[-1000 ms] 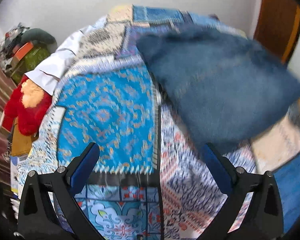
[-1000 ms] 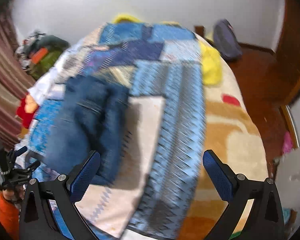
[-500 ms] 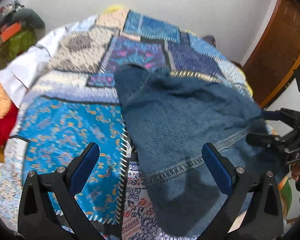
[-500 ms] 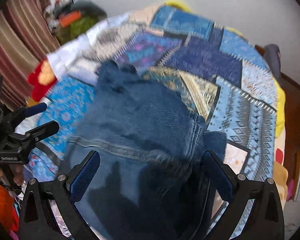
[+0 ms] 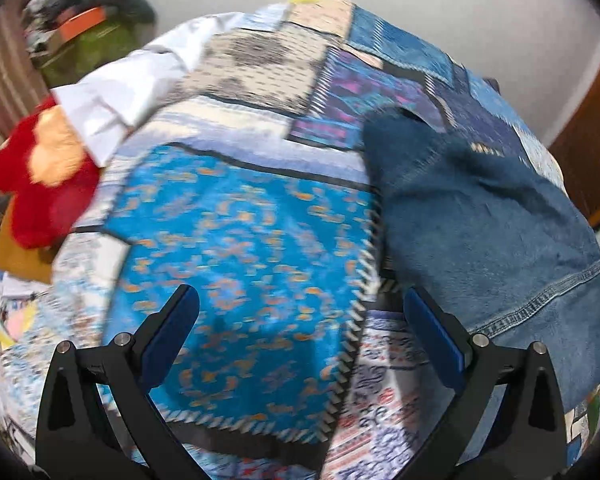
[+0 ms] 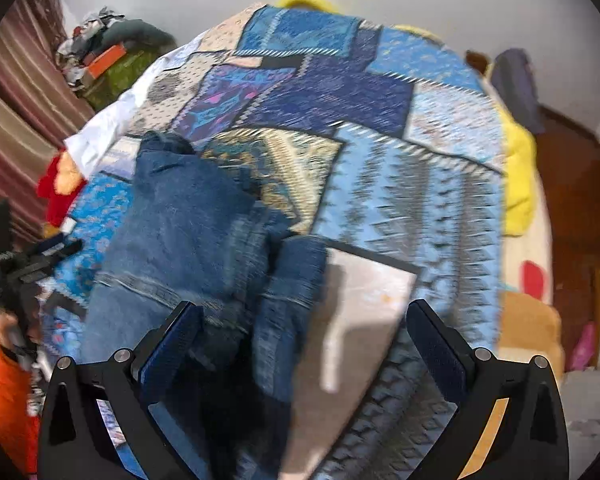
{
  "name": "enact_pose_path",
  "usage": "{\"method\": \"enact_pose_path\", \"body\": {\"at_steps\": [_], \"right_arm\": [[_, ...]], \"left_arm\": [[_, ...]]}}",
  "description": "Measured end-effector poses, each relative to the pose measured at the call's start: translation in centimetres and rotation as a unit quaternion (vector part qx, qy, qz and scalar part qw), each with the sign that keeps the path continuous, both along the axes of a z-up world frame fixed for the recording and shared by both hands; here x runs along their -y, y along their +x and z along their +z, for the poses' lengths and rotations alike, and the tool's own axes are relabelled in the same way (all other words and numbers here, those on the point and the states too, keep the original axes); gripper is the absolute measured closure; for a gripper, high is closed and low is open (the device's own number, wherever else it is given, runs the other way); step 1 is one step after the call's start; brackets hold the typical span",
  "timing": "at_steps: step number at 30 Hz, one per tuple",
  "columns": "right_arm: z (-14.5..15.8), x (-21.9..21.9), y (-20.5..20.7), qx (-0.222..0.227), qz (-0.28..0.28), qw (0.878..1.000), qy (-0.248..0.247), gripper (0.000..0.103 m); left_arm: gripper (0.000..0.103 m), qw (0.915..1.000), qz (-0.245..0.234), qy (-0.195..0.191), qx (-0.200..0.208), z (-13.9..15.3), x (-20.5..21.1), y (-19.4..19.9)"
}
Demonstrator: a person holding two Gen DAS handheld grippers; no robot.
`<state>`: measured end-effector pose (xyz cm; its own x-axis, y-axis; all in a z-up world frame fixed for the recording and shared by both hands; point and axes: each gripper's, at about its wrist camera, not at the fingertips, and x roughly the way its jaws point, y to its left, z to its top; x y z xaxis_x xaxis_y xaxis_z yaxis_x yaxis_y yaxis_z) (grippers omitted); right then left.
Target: Fold large clothes
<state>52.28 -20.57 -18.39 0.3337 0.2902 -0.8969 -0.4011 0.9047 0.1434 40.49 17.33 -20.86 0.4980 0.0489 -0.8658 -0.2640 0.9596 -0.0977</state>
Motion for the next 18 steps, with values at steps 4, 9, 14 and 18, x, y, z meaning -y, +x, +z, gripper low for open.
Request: {"method": "enact_pose_path", "body": {"at_steps": [4, 9, 14, 18], "right_arm": [[1.7, 1.9, -0.7, 0.035, -0.039, 0.998, -0.043, 0.000], [3.4, 3.4, -2.4, -0.018, -0.041, 0.995, 0.092, 0.000], [0.2, 1.2, -3.4, -0.098, 0.000, 0.985, 0.139, 0.000], [-3.3, -0.1, -2.9, -0.140, 0.002, 0.982, 0.129, 0.000]], "left_arm": [[0.000, 0.9996, 0.008, -0.021, 0.016, 1.9, -1.4, -1.8], [0.000, 0.9944, -0.028, -0.102, 0.007, 1.2, 0.6, -2.7], [0.000, 0.9762, -0.074, -0.204, -0.015, -1.8, 4.4, -2.6], [0.000, 0.9648, -0.091, -0.244, -0.041, -4.3, 6.7, -1.0]]}}
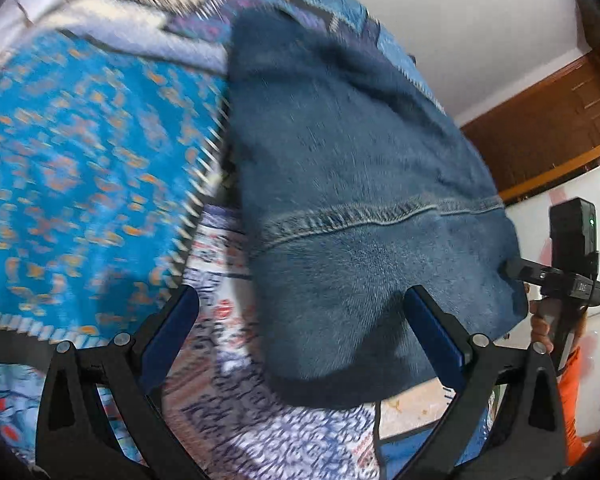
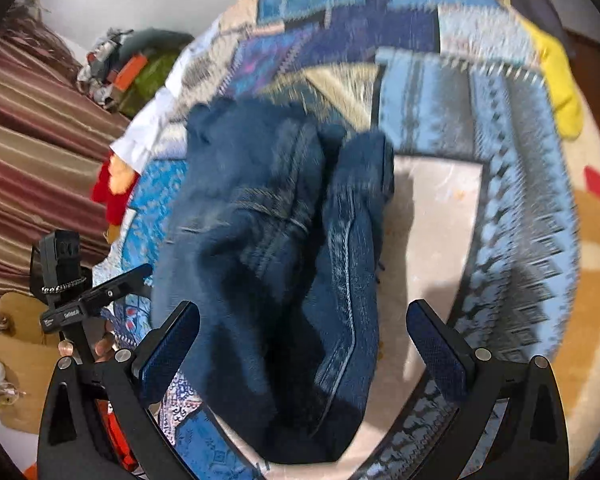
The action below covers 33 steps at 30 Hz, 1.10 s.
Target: Fold large clothes
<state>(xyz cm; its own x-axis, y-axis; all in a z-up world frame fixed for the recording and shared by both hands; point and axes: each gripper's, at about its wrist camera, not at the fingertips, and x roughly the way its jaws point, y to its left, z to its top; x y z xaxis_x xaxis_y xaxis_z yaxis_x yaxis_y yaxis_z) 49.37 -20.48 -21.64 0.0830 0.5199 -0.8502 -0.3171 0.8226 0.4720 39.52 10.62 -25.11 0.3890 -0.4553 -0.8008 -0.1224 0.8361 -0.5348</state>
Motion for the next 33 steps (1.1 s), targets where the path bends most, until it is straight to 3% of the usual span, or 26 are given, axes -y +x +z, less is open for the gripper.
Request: {"method": "enact_pose_path", "body": {"at_steps": [6, 9, 11, 14, 16, 18, 20, 23, 28, 33], "right_arm": [[-4.0, -2.4, 1.9, -0.052, 0.020, 0.998, 0.010, 0.000], [-5.5, -3.4, 2.7, -0.076, 0.018, 0.996, 0.038, 0.000], [-5.8, -3.8, 3.2, -0.072, 0.017, 0.996, 0.046, 0.000], [-5.8, -4.6, 3.4, -0.055, 0.014, 0.997, 0.050, 0.006], [-5.6, -5.0, 3.5, -0.048, 0.007, 0.997, 0.052, 0.018], [-5.2, -5.5, 3.2, -0.045, 0.003, 0.997, 0.060, 0.033], [-4.5, -6.0, 2.8, -0.032, 0.001, 0.998, 0.052, 0.042], [-3.1, -6.5, 2.1, -0.018, 0.001, 0.998, 0.055, 0.054], [0.3, -8.7, 0.4, 0.015, 0.009, 0.998, 0.057, 0.059], [4.6, -10.8, -1.2, 0.042, 0.015, 0.996, 0.077, 0.059]], "left_arm": [[0.000, 0.9993, -0.005, -0.037, -0.002, -1.6, 1.0, 3.1], [0.000, 0.9981, 0.001, -0.059, -0.017, -2.7, 0.9, 4.8], [0.000, 0.9959, 0.003, -0.085, -0.029, -3.6, 0.8, 5.6], [0.002, 0.9945, 0.010, -0.100, -0.028, -4.1, 0.9, 6.2], [0.008, 0.9954, 0.011, -0.092, -0.021, -3.8, 1.2, 6.0], [0.020, 0.9967, 0.009, -0.079, -0.013, -3.1, 1.3, 5.3], [0.027, 0.9980, -0.001, -0.064, -0.001, -2.0, 1.3, 4.5], [0.032, 0.9992, -0.014, -0.028, 0.025, 0.4, 1.7, 3.5], [0.034, 0.9983, -0.019, 0.003, 0.055, 4.5, 1.5, 1.6], [0.035, 0.9949, -0.009, 0.015, 0.100, 9.8, -1.3, -0.7]]}}
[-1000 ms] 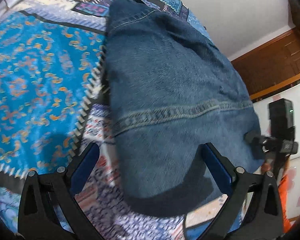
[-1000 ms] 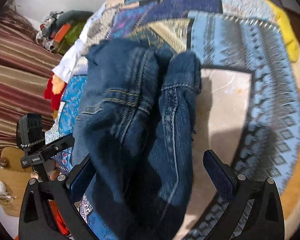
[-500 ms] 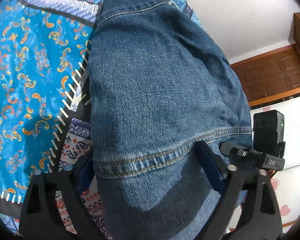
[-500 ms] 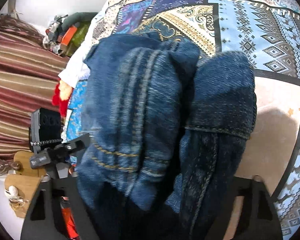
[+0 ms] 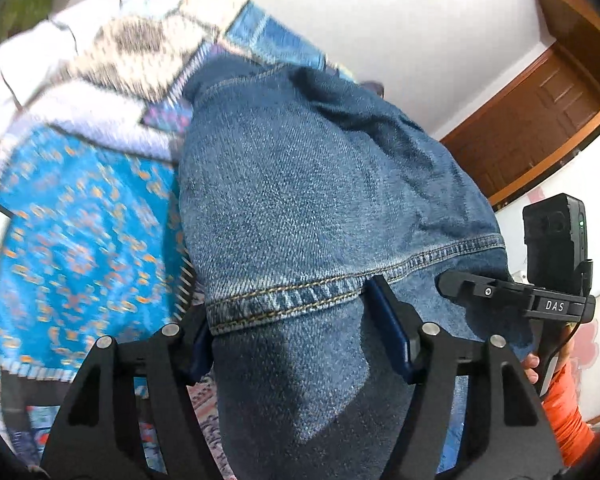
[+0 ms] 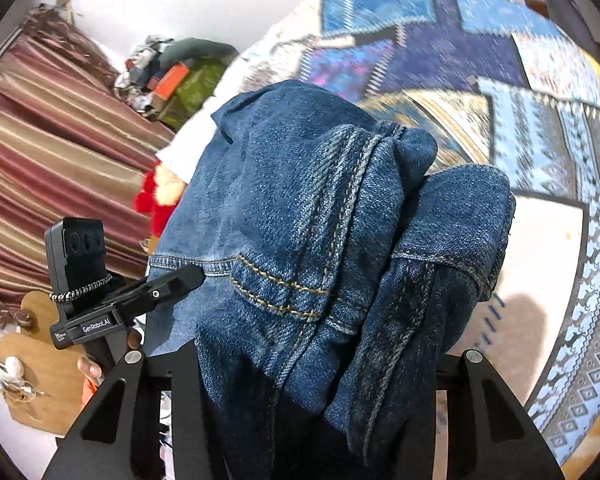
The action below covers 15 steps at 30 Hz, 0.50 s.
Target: Fold large clothes
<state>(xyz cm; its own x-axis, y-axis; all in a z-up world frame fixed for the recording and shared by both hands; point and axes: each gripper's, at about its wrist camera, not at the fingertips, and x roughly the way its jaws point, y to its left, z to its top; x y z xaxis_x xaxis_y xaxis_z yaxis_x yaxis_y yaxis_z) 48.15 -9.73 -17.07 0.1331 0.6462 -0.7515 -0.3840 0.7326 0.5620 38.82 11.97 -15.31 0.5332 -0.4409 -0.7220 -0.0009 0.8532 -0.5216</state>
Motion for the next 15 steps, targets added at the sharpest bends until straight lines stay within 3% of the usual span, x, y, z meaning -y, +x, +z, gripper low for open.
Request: {"method": "enact_pose_path", "body": {"at_steps": [5, 8, 15], "right_arm": [[3.6, -2.6, -2.1, 0.034, 0.011, 0.999, 0.010, 0.059], [4.3, -4.4, -3.4, 0.044, 0.022, 0.999, 0.012, 0.059], [1.5, -10.0, -5.9, 0.016, 0.048, 0.999, 0.010, 0.059]], "left_arm": [[0.035, 0.9996, 0.021, 0.005, 0.018, 2.8, -3.3, -3.0], [0.035, 0.9993, 0.031, 0.008, 0.020, 2.6, -5.4, -5.3], [0.035, 0.9980, 0.062, 0.010, -0.010, -0.5, -10.5, -9.7]]}}
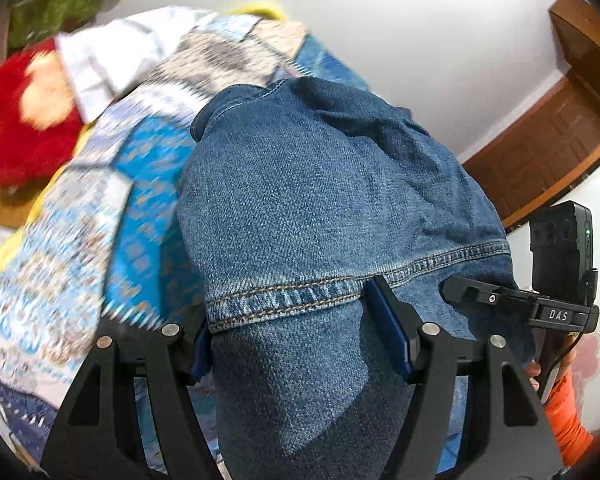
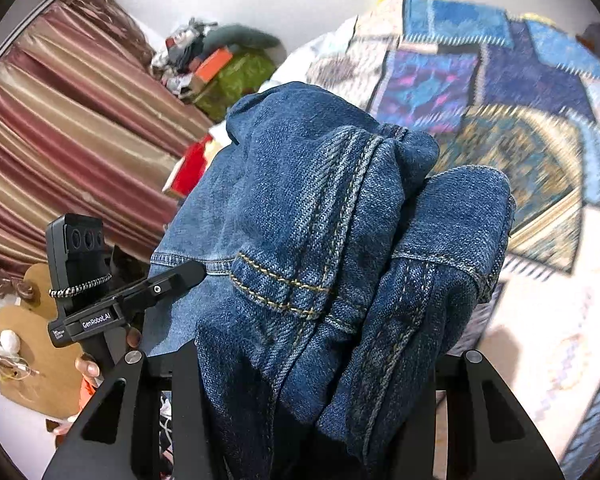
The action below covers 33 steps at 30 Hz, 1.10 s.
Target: Fold large clothes
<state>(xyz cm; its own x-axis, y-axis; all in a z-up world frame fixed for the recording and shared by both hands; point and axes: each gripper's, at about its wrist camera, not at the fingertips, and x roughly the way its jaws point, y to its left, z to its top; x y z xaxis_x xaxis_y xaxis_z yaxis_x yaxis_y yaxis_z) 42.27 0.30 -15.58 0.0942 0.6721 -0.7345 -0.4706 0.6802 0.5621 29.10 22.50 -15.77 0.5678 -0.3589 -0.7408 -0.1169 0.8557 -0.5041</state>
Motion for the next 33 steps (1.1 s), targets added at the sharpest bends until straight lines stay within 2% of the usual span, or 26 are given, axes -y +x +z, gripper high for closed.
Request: {"method": "enact_pose_path", "body": {"at_steps": [8, 11, 13, 16, 20, 23, 25, 27, 30, 33], "right_arm": [[-8.8, -5.4, -1.6, -0.071, 0.028, 0.997, -0.033, 0.059], [-12.0, -6.1, -2.0, -0.090, 0.033, 0.994, -0.051, 0.059], [-12.8, -6.2, -2.6, -0.074, 0.036, 0.995, -0.055, 0.058], [-12.5, -6.2, -3.0, -0.059, 0.046, 0.996, -0.056, 0.057], [-11.2, -5.6, -3.3, -0.050, 0.067, 0.994, -0.069, 0.055], [-9.7, -5.0, -4.0, -0.021, 0.092, 0.991, -0.090, 0.055], [-8.3, -4.5, -4.8, 0.012, 0.106, 0.988, -0.109, 0.054], [-6.7, -4.5, -5.4, 0.044, 0.119, 0.985, -0.117, 0.054], [-5.6, -4.8, -5.0, 0.053, 0.116, 0.986, -0.110, 0.054], [-5.4, -5.8, -4.6, 0.071, 0.115, 0.983, -0.123, 0.054]], "left_arm": [[0.035, 0.9966, 0.040, -0.018, -0.070, -8.9, -3.1, -3.1], [0.034, 0.9965, 0.038, -0.007, -0.074, -11.4, -3.1, -4.0], [0.031, 0.9974, 0.039, 0.004, -0.060, -11.8, -2.8, -4.7], [0.028, 0.9975, 0.038, 0.017, -0.058, -11.7, -2.4, -5.4], [0.027, 0.9965, 0.031, 0.058, -0.051, -10.3, -2.1, -6.6], [0.027, 0.9890, 0.025, 0.141, -0.040, -7.7, -1.5, -7.5], [0.027, 0.9854, 0.022, 0.167, -0.021, -6.1, -1.5, -7.4], [0.026, 0.9846, 0.024, 0.173, -0.007, -4.8, -1.7, -6.7], [0.024, 0.9822, 0.028, 0.185, 0.013, -3.4, -1.7, -4.2], [0.024, 0.9809, 0.027, 0.192, 0.019, -3.0, -1.8, -1.9]]}}
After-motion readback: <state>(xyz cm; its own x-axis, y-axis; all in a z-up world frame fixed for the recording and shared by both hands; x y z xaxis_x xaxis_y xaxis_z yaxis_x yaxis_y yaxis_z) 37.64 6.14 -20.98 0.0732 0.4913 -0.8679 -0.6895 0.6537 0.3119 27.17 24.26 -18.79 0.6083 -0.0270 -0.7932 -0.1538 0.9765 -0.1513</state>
